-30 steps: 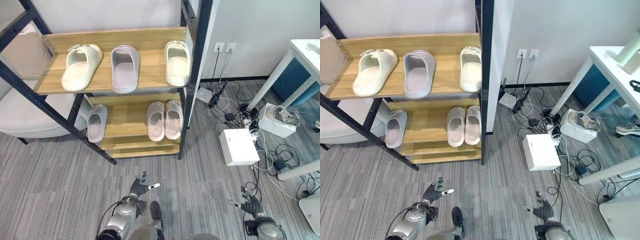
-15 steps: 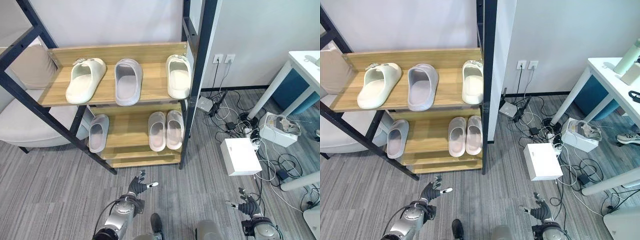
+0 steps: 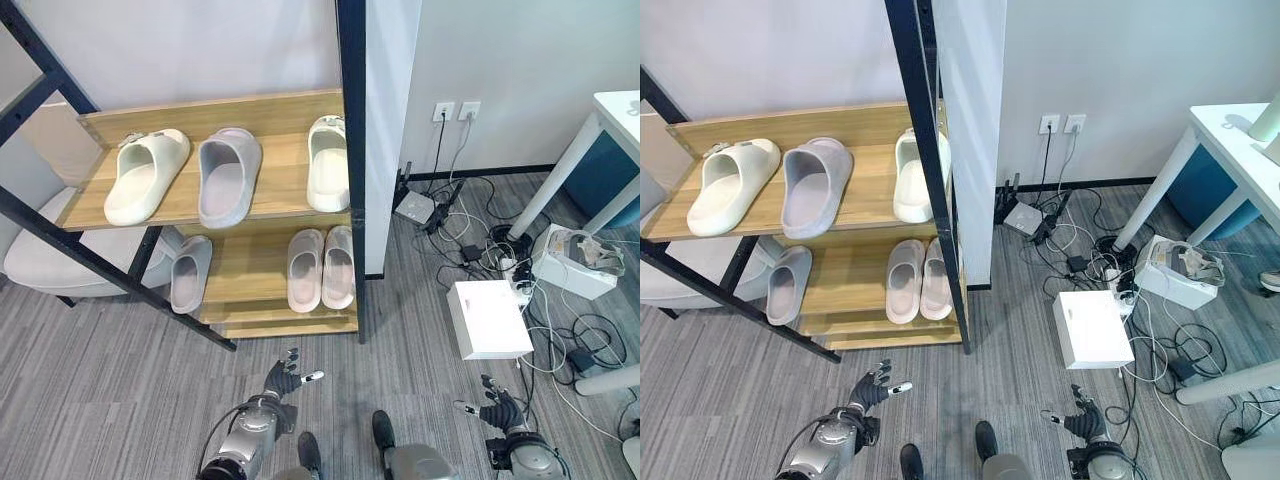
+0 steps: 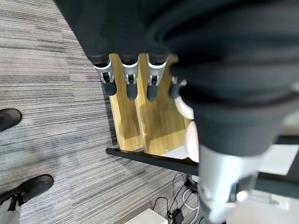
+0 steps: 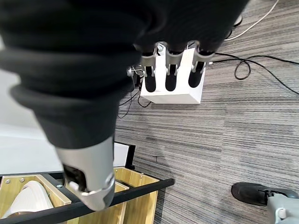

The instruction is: Arrange the slippers neatly on the shoe rack.

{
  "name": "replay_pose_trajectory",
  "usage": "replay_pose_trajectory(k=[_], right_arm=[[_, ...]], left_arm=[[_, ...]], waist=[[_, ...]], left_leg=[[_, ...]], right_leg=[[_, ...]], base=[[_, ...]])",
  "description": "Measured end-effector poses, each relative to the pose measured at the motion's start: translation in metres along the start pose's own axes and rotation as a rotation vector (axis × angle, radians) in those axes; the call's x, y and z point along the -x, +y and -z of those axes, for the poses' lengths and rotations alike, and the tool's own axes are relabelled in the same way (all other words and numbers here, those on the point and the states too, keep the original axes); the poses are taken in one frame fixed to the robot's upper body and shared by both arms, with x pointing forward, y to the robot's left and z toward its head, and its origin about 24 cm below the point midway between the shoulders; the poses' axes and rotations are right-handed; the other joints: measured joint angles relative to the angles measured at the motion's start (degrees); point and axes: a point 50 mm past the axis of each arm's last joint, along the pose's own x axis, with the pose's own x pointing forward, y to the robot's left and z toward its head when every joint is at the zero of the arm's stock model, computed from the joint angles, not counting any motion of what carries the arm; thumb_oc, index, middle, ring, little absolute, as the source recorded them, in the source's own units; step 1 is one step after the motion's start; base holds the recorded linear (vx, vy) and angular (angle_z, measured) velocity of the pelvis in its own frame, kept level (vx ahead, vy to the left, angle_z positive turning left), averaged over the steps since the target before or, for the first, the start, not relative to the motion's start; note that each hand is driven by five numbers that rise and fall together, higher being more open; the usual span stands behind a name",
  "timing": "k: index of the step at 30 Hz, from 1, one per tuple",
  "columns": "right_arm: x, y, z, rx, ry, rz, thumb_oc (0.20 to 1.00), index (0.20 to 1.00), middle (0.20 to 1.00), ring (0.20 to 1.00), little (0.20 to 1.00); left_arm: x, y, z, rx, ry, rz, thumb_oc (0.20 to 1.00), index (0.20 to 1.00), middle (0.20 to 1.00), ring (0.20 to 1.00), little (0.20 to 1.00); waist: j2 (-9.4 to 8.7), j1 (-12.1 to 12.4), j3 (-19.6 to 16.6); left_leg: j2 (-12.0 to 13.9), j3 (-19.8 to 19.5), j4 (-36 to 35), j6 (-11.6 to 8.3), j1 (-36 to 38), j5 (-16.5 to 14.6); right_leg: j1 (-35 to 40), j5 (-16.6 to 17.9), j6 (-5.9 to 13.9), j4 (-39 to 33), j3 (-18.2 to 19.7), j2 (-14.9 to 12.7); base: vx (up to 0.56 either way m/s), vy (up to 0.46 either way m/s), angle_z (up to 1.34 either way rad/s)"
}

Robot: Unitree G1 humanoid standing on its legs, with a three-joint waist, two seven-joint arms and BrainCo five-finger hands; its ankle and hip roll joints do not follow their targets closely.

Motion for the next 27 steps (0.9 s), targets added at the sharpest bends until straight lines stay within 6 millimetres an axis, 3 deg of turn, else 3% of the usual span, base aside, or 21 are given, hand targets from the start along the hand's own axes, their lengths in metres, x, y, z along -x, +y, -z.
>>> replay_pose_trajectory(k=[8,9,12,14,15,16,17,19,21,22,23,25,26,27], right_arm=[[0.0,0.001,0.0,-0.001,0.0,-0.002,1.0,1.0,1.0,1.0,1.0],[0.0,0.001,0.001,0.0,0.002,-0.001,1.0,1.0,1.0,1.0,1.0],[0.001,0.0,0.001,0.003,0.004,0.002,1.0,1.0,1.0,1.0,1.0],[0.002,0.0,0.003,0.003,0.009,0.004,1.0,1.0,1.0,1.0,1.0],[0.002,0.002,0.004,-0.004,0.012,-0.001,1.0,1.0,1.0,1.0,1.0],[0.001,0.007,0.005,-0.015,0.021,-0.009,1.0,1.0,1.0,1.0,1.0],[0.004,0.006,0.01,-0.01,0.035,-0.008,1.0,1.0,1.0,1.0,1.0],[0.003,-0.002,0.01,0.005,0.038,0.007,1.0,1.0,1.0,1.0,1.0],[0.002,-0.004,0.01,0.0,0.041,0.015,1.0,1.0,1.0,1.0,1.0],[0.001,-0.004,0.01,-0.011,0.044,0.019,1.0,1.0,1.0,1.0,1.0],[0.001,-0.003,0.011,-0.013,0.05,0.016,1.0,1.0,1.0,1.0,1.0],[0.002,-0.002,0.014,-0.015,0.064,0.018,1.0,1.0,1.0,1.0,1.0],[0.001,-0.003,0.012,-0.014,0.059,0.027,1.0,1.0,1.0,1.0,1.0],[-0.001,-0.004,0.009,-0.013,0.05,0.032,1.0,1.0,1.0,1.0,1.0]], left_arm=[[0.0,0.001,0.0,-0.001,0.001,-0.005,1.0,1.0,1.0,1.0,1.0],[0.001,0.0,0.001,-0.001,0.004,-0.005,1.0,1.0,1.0,1.0,1.0],[0.001,0.0,0.002,0.0,0.006,-0.008,1.0,1.0,1.0,1.0,1.0],[0.0,0.0,-0.001,-0.001,0.0,-0.013,1.0,1.0,1.0,1.0,1.0],[0.0,0.003,0.0,-0.004,0.001,-0.02,1.0,1.0,1.0,1.0,1.0],[-0.004,0.007,-0.008,-0.022,-0.016,-0.027,1.0,1.0,1.0,1.0,1.0],[-0.005,0.006,-0.009,-0.026,-0.016,-0.026,1.0,1.0,1.0,1.0,1.0],[-0.005,0.003,-0.01,-0.021,-0.019,-0.02,1.0,1.0,1.0,1.0,1.0],[-0.005,0.003,-0.008,-0.018,-0.014,-0.022,1.0,1.0,1.0,1.0,1.0],[-0.005,0.004,-0.009,-0.017,-0.015,-0.025,1.0,1.0,1.0,1.0,1.0],[-0.006,0.006,-0.01,-0.014,-0.017,-0.031,1.0,1.0,1.0,1.0,1.0],[-0.009,0.004,-0.014,-0.026,-0.02,-0.029,1.0,1.0,1.0,1.0,1.0],[-0.01,-0.002,-0.014,-0.051,-0.016,-0.007,1.0,1.0,1.0,1.0,1.0],[-0.011,-0.005,-0.015,-0.05,-0.018,0.0,1.0,1.0,1.0,1.0,1.0]], waist=[[0.1,0.19,-0.1],[0.2,0.26,-0.18],[0.97,0.36,-1.0],[1.07,0.35,-1.26],[0.73,0.81,-1.07],[-2.46,0.49,0.19],[-4.43,1.91,0.28],[-5.73,2.56,1.19],[-5.94,3.27,1.19],[-5.66,3.16,1.03],[-5.08,3.29,0.33],[-4.55,3.36,0.1],[-4.63,4.34,0.29],[-4.52,4.39,0.22]], left_leg=[[-0.47,-0.17,-0.06,-0.21,0.74,-0.13],[-0.44,-0.21,-0.08,-0.96,1.07,-0.78],[0.08,-0.44,0.31,-0.46,0.2,-1.22],[0.11,-0.61,0.39,-1.35,-0.67,-0.71],[0.51,-1.71,4.98,-3.98,-3.26,0.4],[-1.14,-1.84,11.54,-7.06,-6.67,1.93],[-2.61,-1.52,16.87,-9.4,-9.26,3.77],[-3.14,-4.28,23.86,-9.98,-12.78,5.03],[-2.46,-3.37,25.59,-8.68,-13.2,3.93],[-1.33,-2.55,24.01,-7.18,-12.95,2.81],[1.33,-1.22,15.23,-6.12,-10.95,2.08],[4.94,-2.46,-0.22,-6.48,-8.9,2.38],[10.0,-4.45,-0.15,-7.94,-11.37,3.51],[11.27,-3.81,-0.12,-8.15,-12.74,3.43]], right_leg=[[1.04,-0.3,0.13,0.18,-0.26,-0.55],[1.38,-0.31,0.11,0.19,-0.24,-0.51],[0.91,-0.92,-0.82,0.31,-0.27,0.04],[-0.24,-1.16,-1.35,1.33,-0.46,0.06],[-1.85,-2.6,-2.62,3.75,-0.73,0.21],[-2.27,-2.93,-3.04,4.74,-1.24,-2.1],[-1.96,-2.78,-3.23,4.48,-1.65,-3.88],[-1.49,-3.0,-3.62,5.05,-1.68,-4.73],[-0.93,-2.83,-3.94,4.55,-1.73,-5.3],[-0.29,-2.83,-3.94,4.0,-2.32,-5.26],[-0.04,-2.83,-3.96,2.56,-3.76,-4.88],[0.32,-2.84,-3.91,1.31,-4.53,-4.7],[0.67,-2.98,-3.68,0.44,-4.4,-4.93],[0.79,-3.28,-3.25,0.31,-4.25,-5.64]], base=[[0.03,-0.045,0.03],[0.0,-0.054,0.01],[-0.03,-0.084,0.02],[-0.05,-0.123,0.16],[-0.04,-0.118,0.38],[0.03,-0.087,0.38],[0.04,-0.049,0.28],[0.11,0.019,0.06],[0.25,0.114,-0.09],[0.28,0.159,0.0],[0.26,0.191,0.1],[0.25,0.221,0.4],[0.7,0.549,0.5],[0.63,0.479,0.4]])
